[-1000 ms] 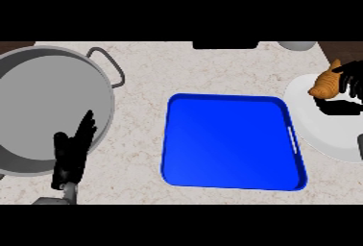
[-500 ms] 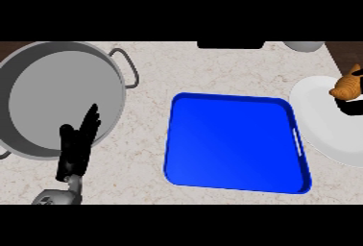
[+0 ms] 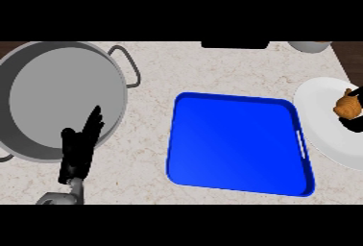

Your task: Pick the croissant from the tray and place it in the plate

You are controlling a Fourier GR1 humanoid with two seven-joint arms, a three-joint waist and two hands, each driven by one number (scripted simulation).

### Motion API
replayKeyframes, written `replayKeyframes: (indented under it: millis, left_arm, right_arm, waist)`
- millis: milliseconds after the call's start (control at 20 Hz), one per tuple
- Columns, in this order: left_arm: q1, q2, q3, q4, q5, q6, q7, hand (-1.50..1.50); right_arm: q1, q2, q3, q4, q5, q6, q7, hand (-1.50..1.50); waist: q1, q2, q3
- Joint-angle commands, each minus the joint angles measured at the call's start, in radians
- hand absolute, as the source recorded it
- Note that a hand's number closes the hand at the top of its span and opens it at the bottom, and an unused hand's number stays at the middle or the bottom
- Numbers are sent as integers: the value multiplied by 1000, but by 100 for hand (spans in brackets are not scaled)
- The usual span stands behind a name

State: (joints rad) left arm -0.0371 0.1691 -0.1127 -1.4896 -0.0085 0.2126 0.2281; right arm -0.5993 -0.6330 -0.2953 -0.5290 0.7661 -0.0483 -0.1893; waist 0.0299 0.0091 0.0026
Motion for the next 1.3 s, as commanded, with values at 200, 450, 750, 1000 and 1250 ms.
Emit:
replayKeyframes:
  millis: [200, 450, 750, 1000, 1250]
  left_arm:
    - [-9, 13, 45, 51, 17, -29, -29, 0]
    - [-2, -13, 22, 55, -12, -5, -40, 0]
    - [6, -2, 26, -1, -10, -2, -4, 0]
    - [2, -21, 19, 18, -23, 3, -14, 0]
    - [-18, -17, 29, 20, -14, -17, 12, 0]
  right_arm:
    - [-37, -54, 10, 232, 17, 88, -219, -150]
    - [-61, -30, -101, 195, -128, 160, -381, -150]
    - [-82, -66, -331, 239, -374, 291, -447, -150]
    - [-44, -180, -359, 316, -412, 466, -496, -150]
    - [31, -157, -348, 340, -414, 510, -614, -150]
  waist:
    - [0, 4, 0]
    - [-19, -2, 0]
    - [-21, -5, 1]
    - [-8, 1, 1]
    - [-5, 3, 2]
